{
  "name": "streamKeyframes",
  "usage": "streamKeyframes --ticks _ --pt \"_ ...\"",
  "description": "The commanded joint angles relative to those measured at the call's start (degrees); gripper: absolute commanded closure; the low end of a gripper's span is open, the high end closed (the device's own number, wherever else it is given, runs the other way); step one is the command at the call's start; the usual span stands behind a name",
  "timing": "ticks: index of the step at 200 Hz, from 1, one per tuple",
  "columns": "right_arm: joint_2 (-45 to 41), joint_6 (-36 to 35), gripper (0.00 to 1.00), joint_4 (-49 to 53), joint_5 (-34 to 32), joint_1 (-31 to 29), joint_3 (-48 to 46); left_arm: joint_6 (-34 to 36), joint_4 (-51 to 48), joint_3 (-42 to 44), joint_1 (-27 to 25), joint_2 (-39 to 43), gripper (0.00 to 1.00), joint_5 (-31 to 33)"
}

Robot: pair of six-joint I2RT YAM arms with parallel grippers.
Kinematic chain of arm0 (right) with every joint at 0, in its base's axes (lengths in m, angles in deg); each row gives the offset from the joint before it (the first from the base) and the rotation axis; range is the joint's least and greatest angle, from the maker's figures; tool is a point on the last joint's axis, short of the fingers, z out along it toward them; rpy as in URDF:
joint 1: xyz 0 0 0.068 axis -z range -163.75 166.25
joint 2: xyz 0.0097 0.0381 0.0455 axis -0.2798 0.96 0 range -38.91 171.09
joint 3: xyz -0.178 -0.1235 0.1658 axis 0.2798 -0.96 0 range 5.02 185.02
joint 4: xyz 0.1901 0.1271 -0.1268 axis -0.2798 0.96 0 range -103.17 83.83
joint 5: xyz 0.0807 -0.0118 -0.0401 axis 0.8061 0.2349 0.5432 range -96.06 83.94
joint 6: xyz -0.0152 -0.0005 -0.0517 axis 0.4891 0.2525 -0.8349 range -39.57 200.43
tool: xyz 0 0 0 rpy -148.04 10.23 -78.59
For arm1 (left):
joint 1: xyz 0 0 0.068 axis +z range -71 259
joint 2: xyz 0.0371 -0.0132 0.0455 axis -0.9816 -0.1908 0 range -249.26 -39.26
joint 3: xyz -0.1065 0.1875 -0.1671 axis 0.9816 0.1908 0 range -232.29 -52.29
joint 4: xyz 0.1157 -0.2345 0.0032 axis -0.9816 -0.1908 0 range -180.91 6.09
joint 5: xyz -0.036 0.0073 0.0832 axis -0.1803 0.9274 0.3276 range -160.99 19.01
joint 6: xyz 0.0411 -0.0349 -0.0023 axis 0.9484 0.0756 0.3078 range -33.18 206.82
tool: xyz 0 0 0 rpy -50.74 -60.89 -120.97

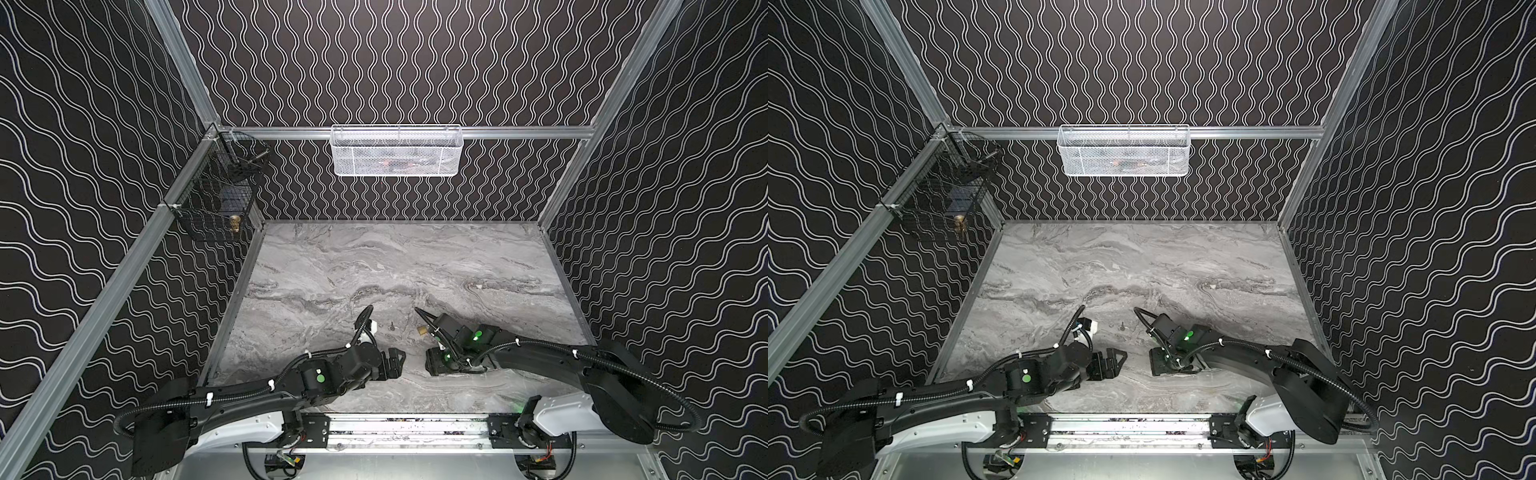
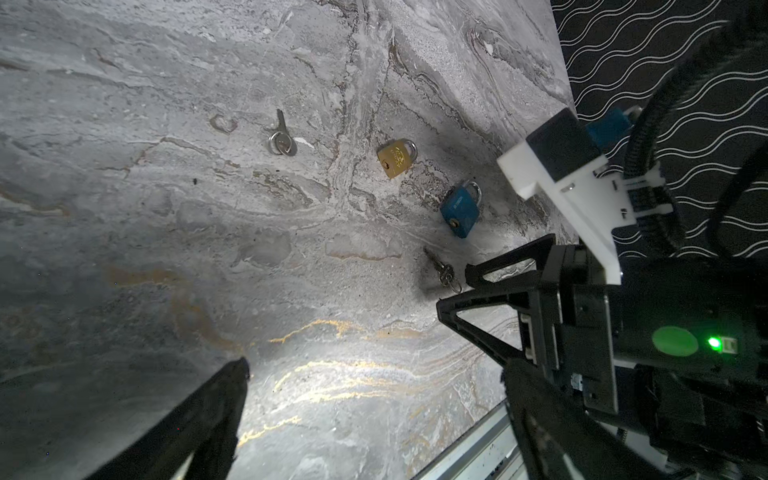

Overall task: Unlock with the key
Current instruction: 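Lower the right gripper over the silver key nearest the robot and grasp it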

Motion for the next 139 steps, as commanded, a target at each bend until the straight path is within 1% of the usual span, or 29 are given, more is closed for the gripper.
streamKeyframes --ticks 1,28,70,90,120,139 --pt "0.9 -1.4 0.35 -1.7 0.9 0.0 -0.4 -1.6 1.5 0.1 -0.4 0.0 0.01 2.4" --pt "2.3 -0.7 0.38 -2.1 2.1 -0.2 -0.4 -2.0 0.3 0.3 -0.5 1.0 0.01 3.5" --pt "3.5 4.3 0.38 -3.3 1.4 -2.9 -0.2 -2.8 -2.6 0.7 -0.5 3.1 0.01 5.2" --pt "4.6 5.7 0.38 -2.2 -2.0 -4.0 1.7 -2.8 -2.8 1.0 -0.5 4.1 0.01 5.6" --pt "4.7 6.0 0.4 4.8 -9.0 -4.0 5.0 -2.8 -3.0 0.8 -0.5 4.5 0.01 5.1" --pt "4.8 5.2 0.42 5.5 -8.3 -4.0 5.3 -2.9 -2.5 0.9 -0.5 4.7 0.01 5.0"
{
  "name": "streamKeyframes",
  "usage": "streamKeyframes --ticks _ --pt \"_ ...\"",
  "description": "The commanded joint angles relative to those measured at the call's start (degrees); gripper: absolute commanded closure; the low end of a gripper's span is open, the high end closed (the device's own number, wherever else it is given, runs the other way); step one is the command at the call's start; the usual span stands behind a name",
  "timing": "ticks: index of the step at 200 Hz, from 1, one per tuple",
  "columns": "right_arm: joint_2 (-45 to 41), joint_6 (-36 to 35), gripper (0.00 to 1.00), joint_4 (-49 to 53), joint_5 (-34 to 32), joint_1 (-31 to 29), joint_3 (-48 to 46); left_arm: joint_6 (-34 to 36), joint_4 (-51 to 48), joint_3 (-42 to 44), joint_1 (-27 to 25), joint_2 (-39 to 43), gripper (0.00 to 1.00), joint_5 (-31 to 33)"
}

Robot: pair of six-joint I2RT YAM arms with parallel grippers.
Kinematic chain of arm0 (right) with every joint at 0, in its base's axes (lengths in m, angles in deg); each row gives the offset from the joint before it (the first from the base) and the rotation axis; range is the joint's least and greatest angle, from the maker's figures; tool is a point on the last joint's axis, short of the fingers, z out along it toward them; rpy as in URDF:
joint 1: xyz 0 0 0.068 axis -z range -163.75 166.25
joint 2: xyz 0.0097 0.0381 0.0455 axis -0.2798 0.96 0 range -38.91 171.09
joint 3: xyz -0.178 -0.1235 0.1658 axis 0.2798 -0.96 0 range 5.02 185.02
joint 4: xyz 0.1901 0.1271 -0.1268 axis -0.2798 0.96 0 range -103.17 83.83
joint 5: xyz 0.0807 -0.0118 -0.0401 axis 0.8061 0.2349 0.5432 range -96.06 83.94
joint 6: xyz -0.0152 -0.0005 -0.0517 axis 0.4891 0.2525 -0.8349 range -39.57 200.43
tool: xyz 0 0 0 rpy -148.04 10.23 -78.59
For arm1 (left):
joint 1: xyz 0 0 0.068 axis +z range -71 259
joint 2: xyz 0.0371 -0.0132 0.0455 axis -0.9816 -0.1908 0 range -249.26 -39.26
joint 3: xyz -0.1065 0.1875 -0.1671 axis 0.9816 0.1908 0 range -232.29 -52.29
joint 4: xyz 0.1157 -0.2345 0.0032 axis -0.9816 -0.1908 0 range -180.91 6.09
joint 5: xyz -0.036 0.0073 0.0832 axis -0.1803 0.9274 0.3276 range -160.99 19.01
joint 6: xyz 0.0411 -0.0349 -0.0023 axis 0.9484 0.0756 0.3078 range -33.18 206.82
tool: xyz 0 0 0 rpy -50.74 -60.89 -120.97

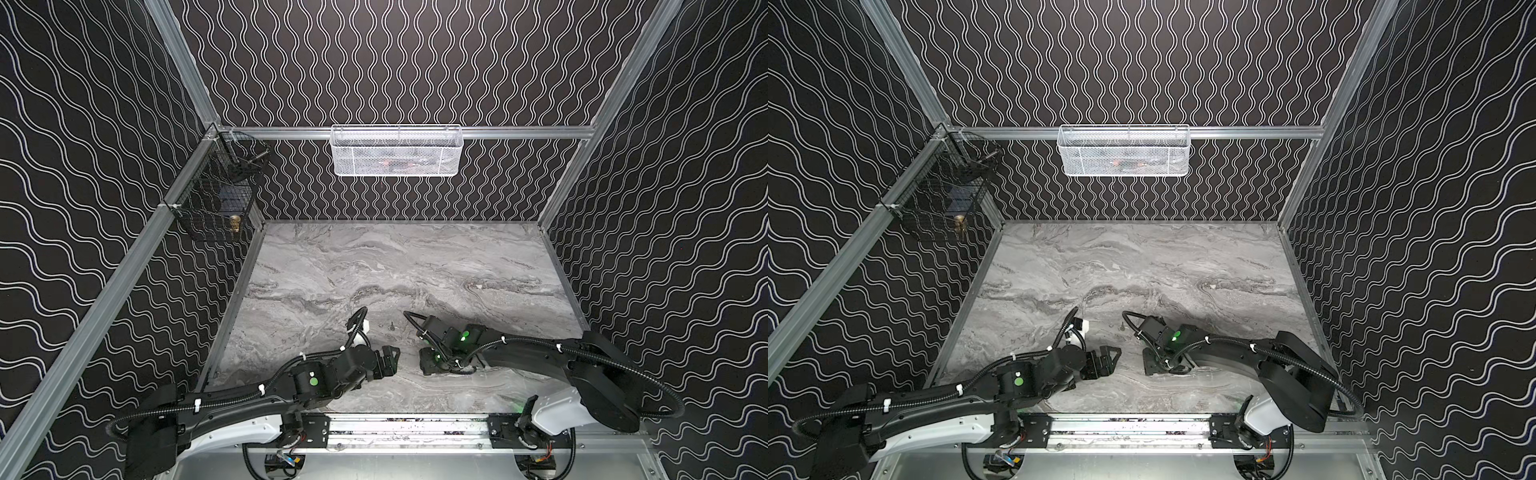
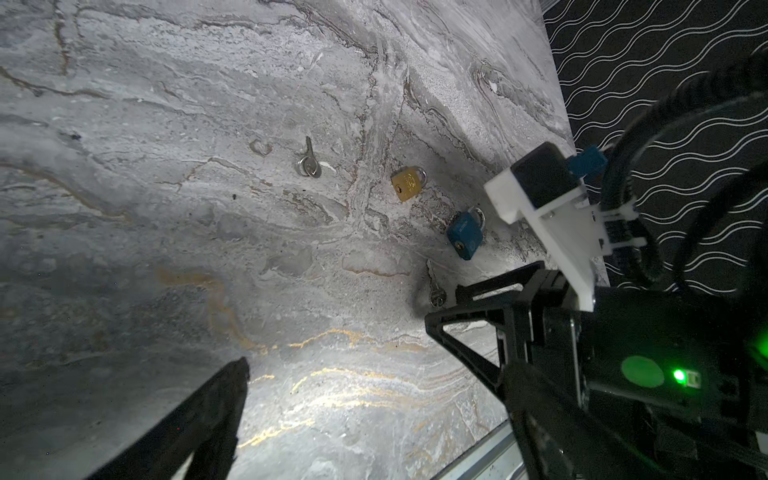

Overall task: Unlock with the key
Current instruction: 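Lower the right gripper over the silver key nearest the robot and grasp it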

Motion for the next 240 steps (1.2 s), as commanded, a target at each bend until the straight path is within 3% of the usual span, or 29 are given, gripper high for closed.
streamKeyframes --ticks 1,25,110,146,188,240 --pt "0.1 0.4 0.42 4.5 -3.1 -0.1 0.8 -0.6 0.3 0.2 0.0 0.3 0.01 0.8" --pt "1.5 -1.3 0.45 4.0 0.1 -0.4 1.9 -1.2 0.4 0.4 0.0 0.6 0.01 1.7" --pt "5.1 -2.2 0.56 7.3 -2.8 -2.3 3.7 -2.8 2.6 2.1 0.0 0.9 0.01 1.2" --pt "6.1 -3.2 0.67 7.5 -2.9 -2.3 3.4 -2.6 4.1 1.8 0.0 -0.4 0.01 0.3" --pt "5.6 -4.8 0.71 5.6 -1.1 -2.2 2.2 -2.6 4.7 1.9 -0.1 -1.1 0.01 -0.1" --pt "5.5 -6.0 0.83 4.6 -1.3 -2.3 1.8 -2.8 4.6 2.2 0.0 -0.3 0.01 0.1"
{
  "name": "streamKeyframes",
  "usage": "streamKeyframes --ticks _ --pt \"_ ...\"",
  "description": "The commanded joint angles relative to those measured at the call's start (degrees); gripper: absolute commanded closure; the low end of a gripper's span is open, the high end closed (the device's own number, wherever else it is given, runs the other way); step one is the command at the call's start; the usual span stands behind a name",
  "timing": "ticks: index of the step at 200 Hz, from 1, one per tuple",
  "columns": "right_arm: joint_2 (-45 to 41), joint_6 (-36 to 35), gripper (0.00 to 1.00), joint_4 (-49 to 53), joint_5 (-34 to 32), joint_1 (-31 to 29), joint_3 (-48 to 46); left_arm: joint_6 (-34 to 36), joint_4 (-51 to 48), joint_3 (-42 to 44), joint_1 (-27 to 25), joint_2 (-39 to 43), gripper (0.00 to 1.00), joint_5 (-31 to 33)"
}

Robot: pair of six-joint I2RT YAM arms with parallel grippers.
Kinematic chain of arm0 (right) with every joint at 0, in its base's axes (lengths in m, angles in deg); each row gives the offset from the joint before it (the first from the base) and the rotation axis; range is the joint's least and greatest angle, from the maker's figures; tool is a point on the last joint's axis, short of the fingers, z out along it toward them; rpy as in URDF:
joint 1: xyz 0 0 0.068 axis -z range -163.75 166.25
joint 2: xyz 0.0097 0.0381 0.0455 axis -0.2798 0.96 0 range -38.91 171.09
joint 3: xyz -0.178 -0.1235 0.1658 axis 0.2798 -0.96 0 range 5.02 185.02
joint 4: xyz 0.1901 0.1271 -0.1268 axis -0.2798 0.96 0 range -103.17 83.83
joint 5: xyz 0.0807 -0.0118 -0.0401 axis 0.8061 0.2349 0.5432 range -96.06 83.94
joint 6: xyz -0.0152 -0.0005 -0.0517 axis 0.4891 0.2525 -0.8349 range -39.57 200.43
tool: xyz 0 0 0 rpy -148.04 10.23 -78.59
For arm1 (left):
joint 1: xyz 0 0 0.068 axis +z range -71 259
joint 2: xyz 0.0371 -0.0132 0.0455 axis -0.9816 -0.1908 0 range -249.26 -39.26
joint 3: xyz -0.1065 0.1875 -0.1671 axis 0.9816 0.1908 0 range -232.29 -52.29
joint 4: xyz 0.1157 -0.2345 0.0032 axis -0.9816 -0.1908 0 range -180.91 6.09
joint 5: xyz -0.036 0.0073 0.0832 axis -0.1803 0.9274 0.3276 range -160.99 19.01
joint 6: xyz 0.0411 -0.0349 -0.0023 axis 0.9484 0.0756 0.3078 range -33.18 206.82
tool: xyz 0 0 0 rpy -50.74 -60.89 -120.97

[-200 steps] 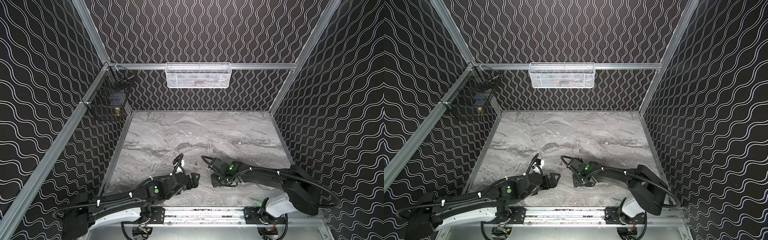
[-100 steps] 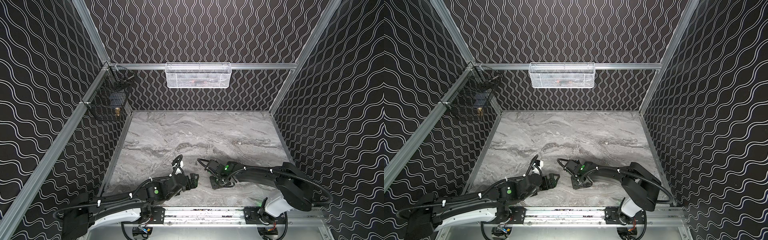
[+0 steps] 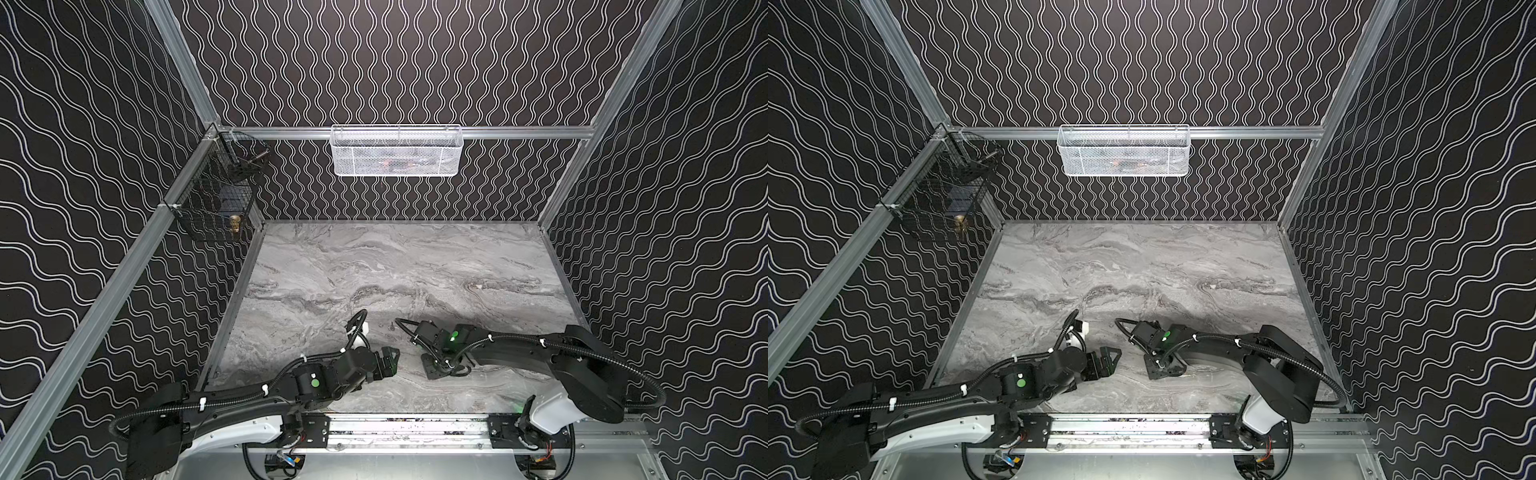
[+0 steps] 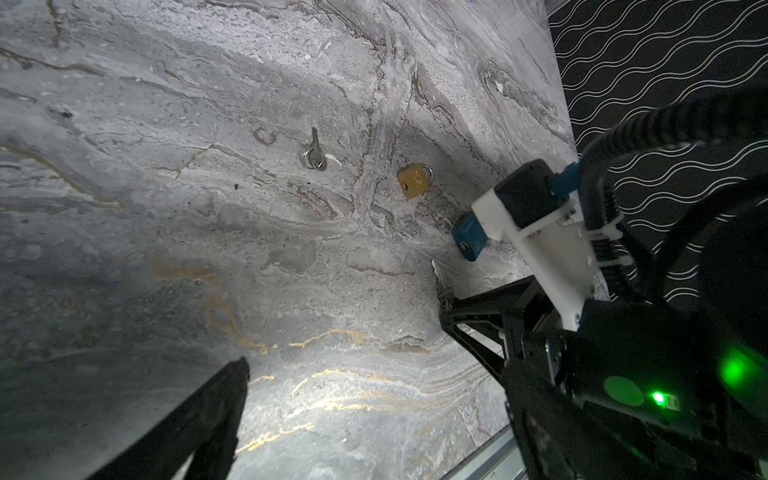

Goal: Unlock with the key

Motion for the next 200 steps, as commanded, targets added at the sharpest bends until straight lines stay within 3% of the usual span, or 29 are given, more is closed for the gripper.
streamKeyframes --ticks 1,107,200 --pt "0.3 -0.8 0.83 -0.7 1.5 -0.1 -0.3 -1.0 1.6 0.1 0.0 0.5 0.01 0.3" --pt "-4.9 -5.6 1.0 -4.2 0.5 0.1 -0.7 -4.0 2.9 0.9 0.0 4.3 0.01 0.2" --pt "-20.8 -10.9 1.0 -16.2 0.8 0.0 -4.5 -7.2 1.3 -3.8 0.0 13.5 0.01 -0.3"
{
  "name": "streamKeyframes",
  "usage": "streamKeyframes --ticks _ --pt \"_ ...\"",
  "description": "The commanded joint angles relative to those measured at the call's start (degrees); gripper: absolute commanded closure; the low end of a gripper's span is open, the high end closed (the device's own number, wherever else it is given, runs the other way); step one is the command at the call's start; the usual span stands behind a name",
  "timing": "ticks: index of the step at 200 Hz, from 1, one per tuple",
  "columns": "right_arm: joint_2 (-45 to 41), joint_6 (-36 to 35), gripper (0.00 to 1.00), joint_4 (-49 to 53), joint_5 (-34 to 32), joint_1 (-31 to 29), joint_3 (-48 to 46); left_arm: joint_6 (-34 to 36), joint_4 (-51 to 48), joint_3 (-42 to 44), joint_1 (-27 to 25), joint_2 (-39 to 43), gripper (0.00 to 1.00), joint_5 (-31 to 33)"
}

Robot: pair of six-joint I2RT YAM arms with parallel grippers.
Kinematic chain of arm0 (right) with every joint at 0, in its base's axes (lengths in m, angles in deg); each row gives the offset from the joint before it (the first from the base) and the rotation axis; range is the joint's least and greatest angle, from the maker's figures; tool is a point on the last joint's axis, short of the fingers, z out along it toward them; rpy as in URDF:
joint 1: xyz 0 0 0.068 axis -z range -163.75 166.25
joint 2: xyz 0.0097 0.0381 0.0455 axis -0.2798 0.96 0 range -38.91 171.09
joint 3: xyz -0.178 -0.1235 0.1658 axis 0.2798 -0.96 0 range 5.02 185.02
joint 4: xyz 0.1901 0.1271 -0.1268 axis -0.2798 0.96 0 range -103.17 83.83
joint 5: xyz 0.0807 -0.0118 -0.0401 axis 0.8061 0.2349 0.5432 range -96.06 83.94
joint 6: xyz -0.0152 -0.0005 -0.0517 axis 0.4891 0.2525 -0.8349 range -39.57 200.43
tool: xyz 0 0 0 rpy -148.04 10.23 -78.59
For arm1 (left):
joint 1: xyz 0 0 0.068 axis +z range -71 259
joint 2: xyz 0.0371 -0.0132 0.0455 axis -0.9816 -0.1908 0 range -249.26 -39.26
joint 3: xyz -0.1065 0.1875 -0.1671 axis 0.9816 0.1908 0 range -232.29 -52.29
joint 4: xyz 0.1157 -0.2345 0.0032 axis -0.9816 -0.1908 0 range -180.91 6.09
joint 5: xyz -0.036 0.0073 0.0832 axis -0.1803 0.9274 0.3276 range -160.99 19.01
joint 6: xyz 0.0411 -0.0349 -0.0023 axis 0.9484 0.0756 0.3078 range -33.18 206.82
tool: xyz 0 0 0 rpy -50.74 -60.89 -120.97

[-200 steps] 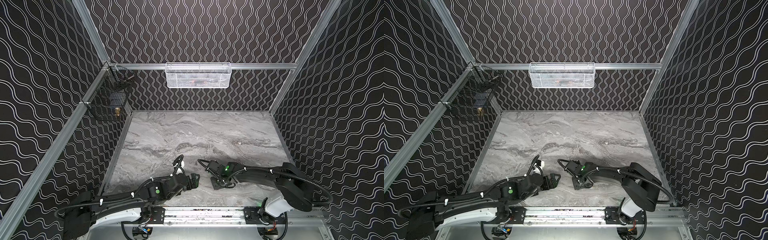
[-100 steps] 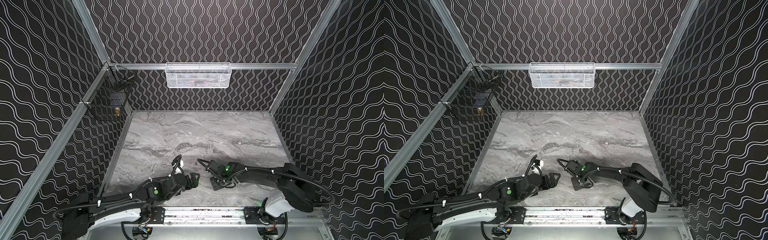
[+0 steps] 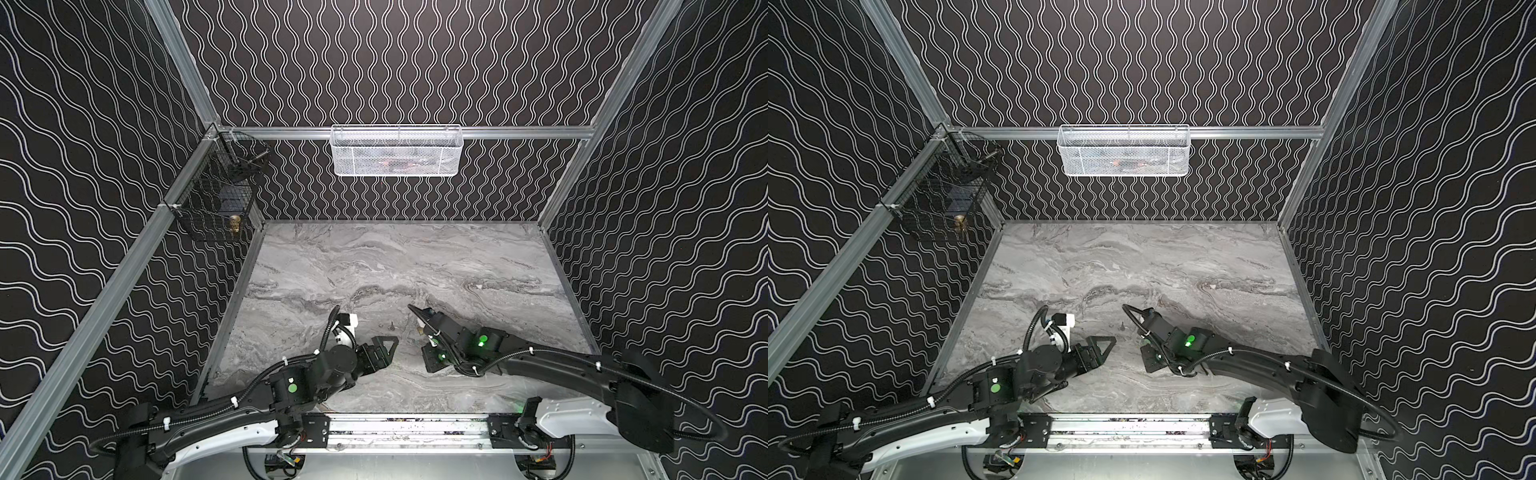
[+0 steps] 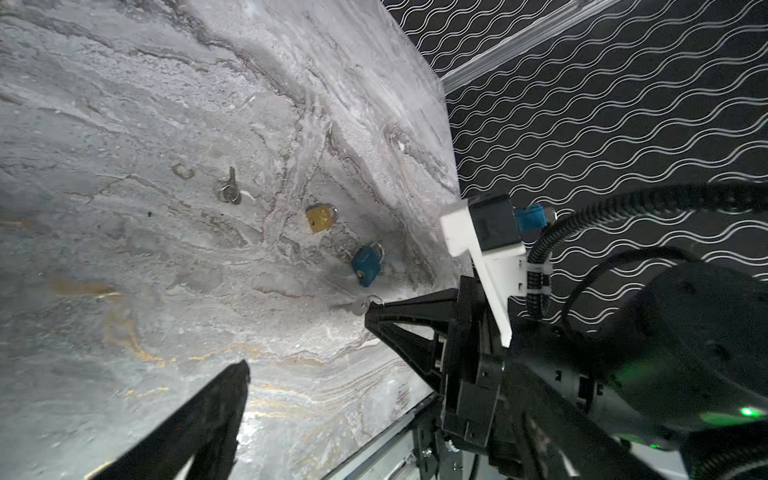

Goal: Unlock with the key

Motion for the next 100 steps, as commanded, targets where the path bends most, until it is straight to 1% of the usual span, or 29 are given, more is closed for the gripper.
streamKeyframes --ticks 1,27,46,66,100 --pt "-4.0 -2.7 1.0 -6.3 0.0 -0.1 -1.1 -1.2 0.7 -2.3 0.0 0.4 0.02 0.4" --pt "-8.2 -4.2 1.0 -9.3 -1.1 -0.1 -1.5 -1.7 -3.4 -7.7 0.0 -1.3 0.01 2.0" --pt "-11.0 -3.5 1.0 -12.3 -0.3 0.0 -1.9 -4.3 -3.0 -9.9 0.0 -3.1 0.01 2.9" --pt "-13.0 -2.1 1.0 -15.3 1.8 -0.1 -2.1 -6.7 -0.4 -11.1 0.0 -5.5 0.01 3.8" --pt "-13.6 -0.4 1.0 -19.3 3.5 -0.1 -0.7 -11.6 1.6 -11.8 0.1 -7.4 0.01 5.8"
